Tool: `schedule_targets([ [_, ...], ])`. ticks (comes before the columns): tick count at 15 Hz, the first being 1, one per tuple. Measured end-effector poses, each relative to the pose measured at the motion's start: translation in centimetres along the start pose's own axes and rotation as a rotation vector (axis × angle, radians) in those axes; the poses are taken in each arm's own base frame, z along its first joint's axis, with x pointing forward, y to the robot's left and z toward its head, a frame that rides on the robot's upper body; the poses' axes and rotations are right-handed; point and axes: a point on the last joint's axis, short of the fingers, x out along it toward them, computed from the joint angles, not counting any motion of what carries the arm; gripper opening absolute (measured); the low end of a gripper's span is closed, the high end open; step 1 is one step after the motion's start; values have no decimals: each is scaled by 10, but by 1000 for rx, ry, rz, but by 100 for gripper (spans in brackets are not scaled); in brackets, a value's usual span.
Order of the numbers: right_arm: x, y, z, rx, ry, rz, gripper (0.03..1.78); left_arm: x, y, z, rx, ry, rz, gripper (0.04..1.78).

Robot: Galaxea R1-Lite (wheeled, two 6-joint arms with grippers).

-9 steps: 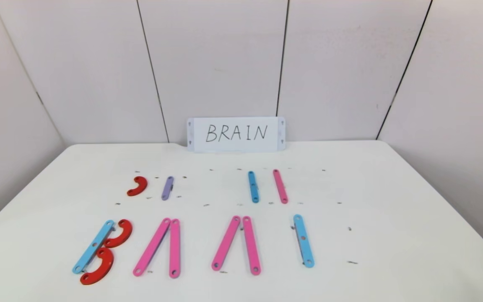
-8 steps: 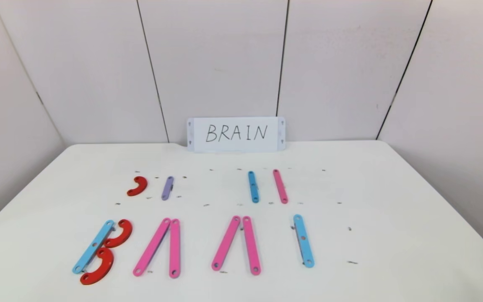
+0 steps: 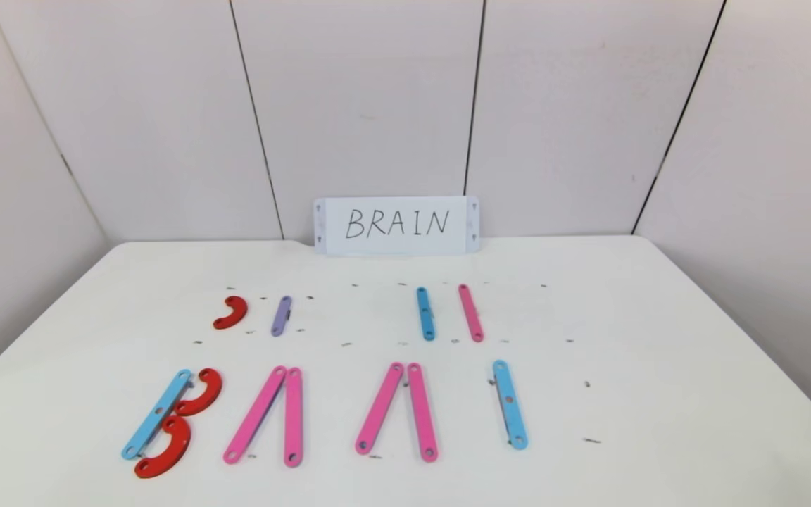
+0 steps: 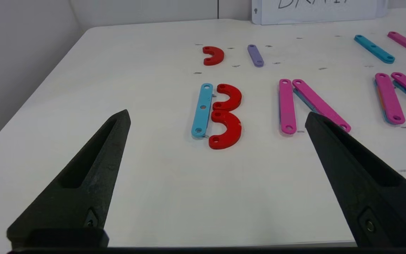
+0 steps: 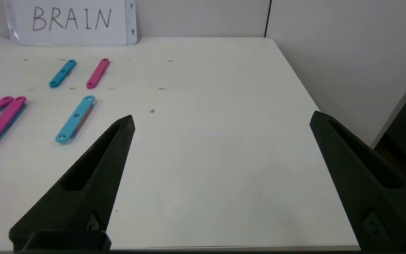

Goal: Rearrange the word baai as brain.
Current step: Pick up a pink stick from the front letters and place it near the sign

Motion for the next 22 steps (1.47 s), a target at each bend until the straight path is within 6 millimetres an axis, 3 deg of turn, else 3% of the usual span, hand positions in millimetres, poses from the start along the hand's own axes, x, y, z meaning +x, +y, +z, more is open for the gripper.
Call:
schedule_targets([
  [4, -8, 1, 50, 8, -83, 16, 174, -2, 1, 44, 1, -45, -2, 175],
  [10, 12, 1, 142, 8, -126, 61, 174, 25, 3, 146, 3, -68, -16, 175],
  [13, 38, 3, 185, 6, -109, 96, 174, 54, 4, 187, 8, -43, -32, 175],
  [17, 89, 6, 233, 5, -75, 135, 174, 99, 2, 224, 14, 23, -158, 175],
  [22, 162, 18, 251, 8, 28, 214, 174, 164, -1, 236, -11, 172, -300, 175],
])
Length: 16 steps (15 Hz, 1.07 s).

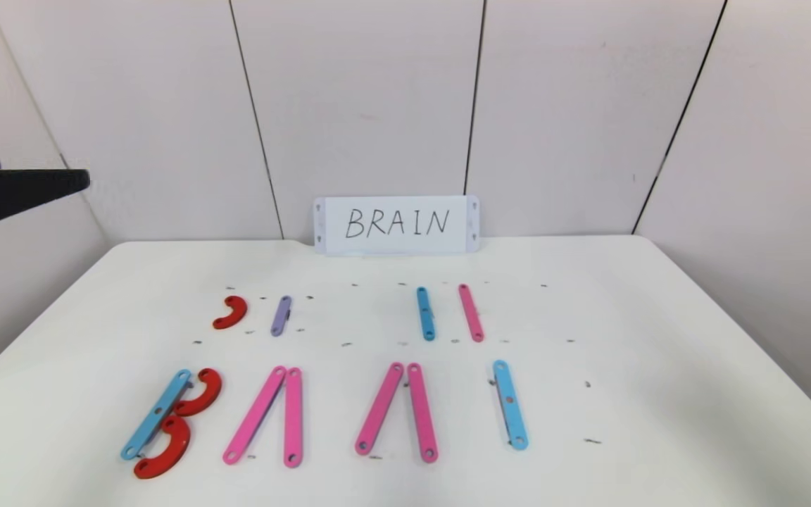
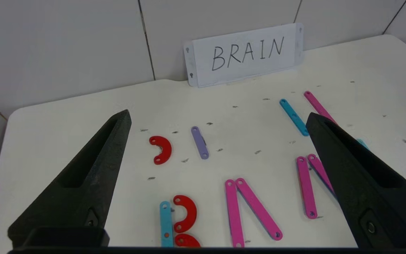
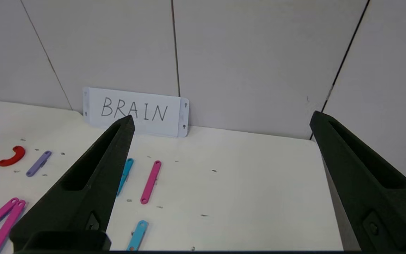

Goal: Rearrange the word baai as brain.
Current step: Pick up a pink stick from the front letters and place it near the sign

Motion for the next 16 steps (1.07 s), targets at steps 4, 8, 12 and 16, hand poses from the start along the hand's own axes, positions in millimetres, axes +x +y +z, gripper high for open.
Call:
schedule_targets([
  [4, 57, 5, 2, 6, 73, 77, 174, 50, 8, 4, -25, 104, -58, 175],
  [8, 102, 7, -2, 16, 150, 135, 174, 82, 3, -12, -50, 235, -116, 175],
  [12, 129, 8, -13, 41, 260, 199, 174, 96, 1, -23, -64, 292, -134, 175],
  [16, 141, 8, -22, 47, 296, 209, 174, 102, 2, -28, -67, 320, -131, 175],
])
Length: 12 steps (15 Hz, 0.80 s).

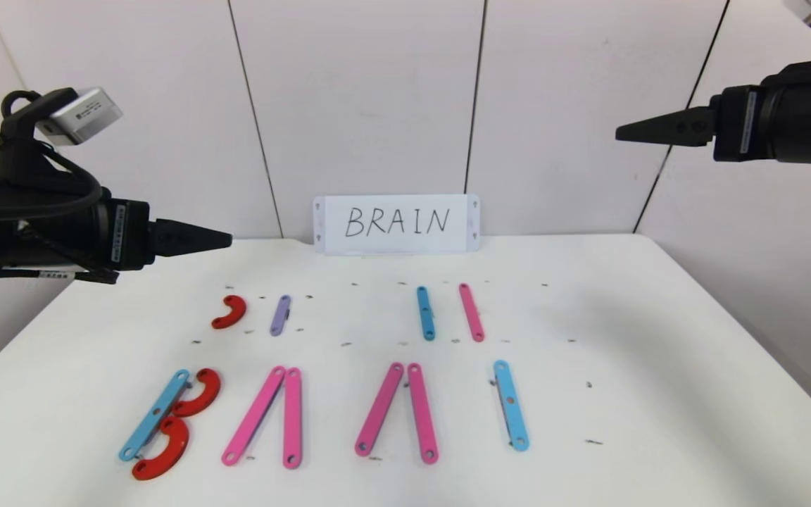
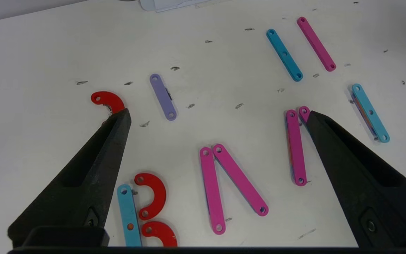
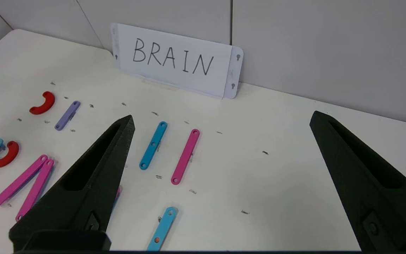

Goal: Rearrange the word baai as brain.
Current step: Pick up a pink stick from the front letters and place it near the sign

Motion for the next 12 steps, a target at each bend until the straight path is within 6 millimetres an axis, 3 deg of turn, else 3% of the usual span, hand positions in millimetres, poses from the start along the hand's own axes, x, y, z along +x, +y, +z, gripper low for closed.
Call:
schedule_targets([
  [12, 16, -2, -10, 16, 80, 35, 174, 34, -9, -38, -10, 320, -20, 175],
])
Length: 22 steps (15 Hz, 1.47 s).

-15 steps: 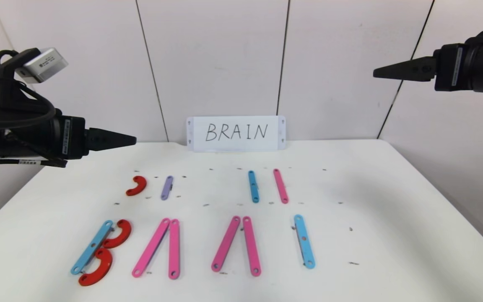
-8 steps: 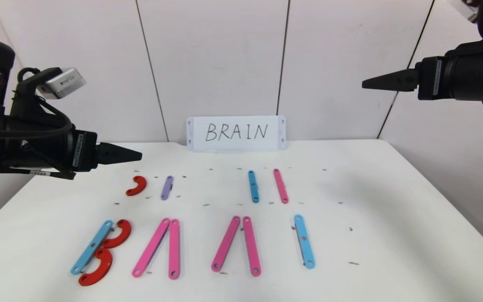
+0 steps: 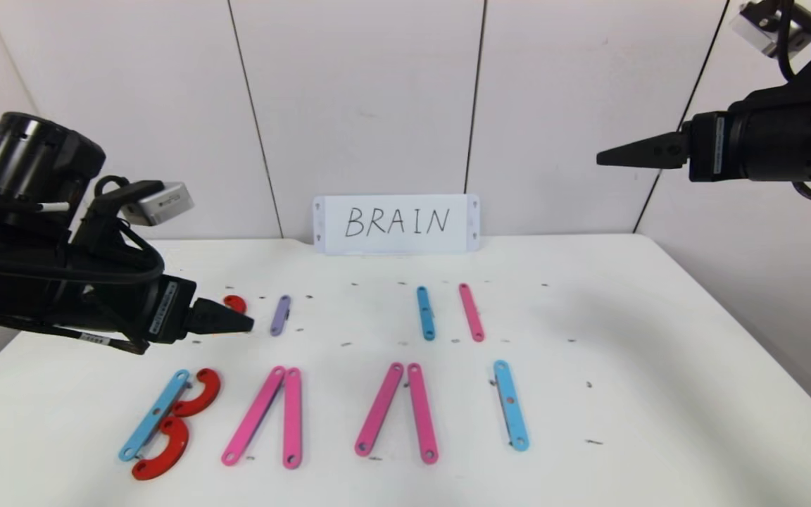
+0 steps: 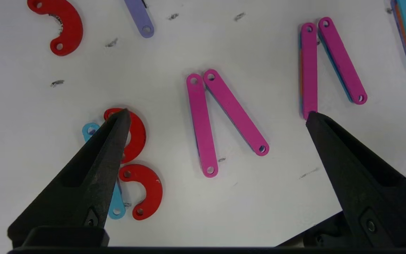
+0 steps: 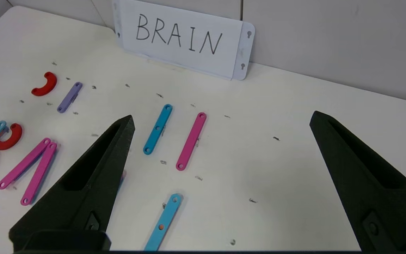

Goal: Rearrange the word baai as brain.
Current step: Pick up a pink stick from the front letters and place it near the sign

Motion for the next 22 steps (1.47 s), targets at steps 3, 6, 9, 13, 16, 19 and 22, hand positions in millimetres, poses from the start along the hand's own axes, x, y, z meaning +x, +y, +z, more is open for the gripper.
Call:
schedule_targets([
  [3, 0, 0, 0, -1, 4, 2, 174, 22, -1, -9, 5, 86, 2, 175],
  [6, 2, 0, 0, -2, 6, 2, 174, 44, -2, -17, 12, 174, 51, 175],
  [9, 4, -1, -1, -2, 11, 2, 174, 60, -5, -23, 14, 236, 41, 175],
  [13, 5, -1, 0, -3, 12, 2, 174, 78, -9, -32, 25, 308, 23, 175],
  [16, 6, -1, -1, -1, 15, 2, 174, 89, -11, -38, 29, 352, 15, 175],
  [19, 7, -2, -1, -1, 17, 3, 174, 96, -10, -41, 28, 382, 15, 175],
  [22, 9, -2, -2, 1, 20, 2, 174, 104, -9, -45, 32, 412, 35, 175],
])
